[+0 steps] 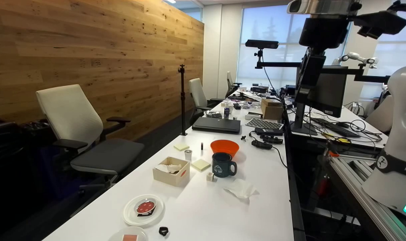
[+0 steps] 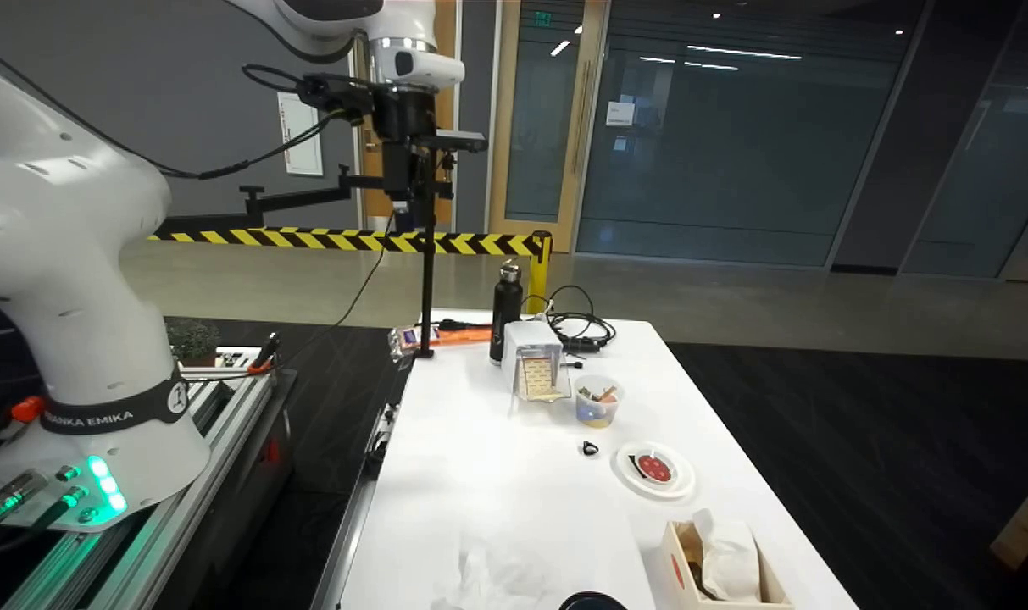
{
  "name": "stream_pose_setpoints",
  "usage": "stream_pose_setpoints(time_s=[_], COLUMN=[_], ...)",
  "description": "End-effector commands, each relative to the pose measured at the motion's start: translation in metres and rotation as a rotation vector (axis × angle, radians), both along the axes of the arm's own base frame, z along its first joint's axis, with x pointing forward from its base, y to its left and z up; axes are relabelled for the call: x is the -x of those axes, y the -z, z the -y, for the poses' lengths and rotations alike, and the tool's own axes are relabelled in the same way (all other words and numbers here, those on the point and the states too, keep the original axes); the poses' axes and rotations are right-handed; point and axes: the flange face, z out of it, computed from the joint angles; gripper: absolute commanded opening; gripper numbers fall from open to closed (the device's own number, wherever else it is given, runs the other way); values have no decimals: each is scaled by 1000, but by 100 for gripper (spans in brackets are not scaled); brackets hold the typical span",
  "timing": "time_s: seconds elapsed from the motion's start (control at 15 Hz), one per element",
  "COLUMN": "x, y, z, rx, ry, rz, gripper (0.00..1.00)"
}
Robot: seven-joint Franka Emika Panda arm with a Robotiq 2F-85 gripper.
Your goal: Use the white napkin to wipe the item on the white plate.
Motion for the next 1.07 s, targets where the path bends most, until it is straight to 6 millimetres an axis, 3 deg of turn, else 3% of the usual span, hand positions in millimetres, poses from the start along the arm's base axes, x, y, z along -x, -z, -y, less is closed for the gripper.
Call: stream_pose_setpoints(time_s=[0.0,0.27,0.4,0.53,0.67,0.8,1.0], x=[-20,-49,-62,-72,-78,-81,-78], y=[-12,-2,21,57,90,121,165], z=[3,34,65,96,111,106,59], rx=[2,-20,-54,-94,-129,-153,-173], ry=[-52,-130,-138,-122,-112,-106,-109], rz=[136,239,248,219,189,138,67], gripper=[100,100,100,100,100,100,100])
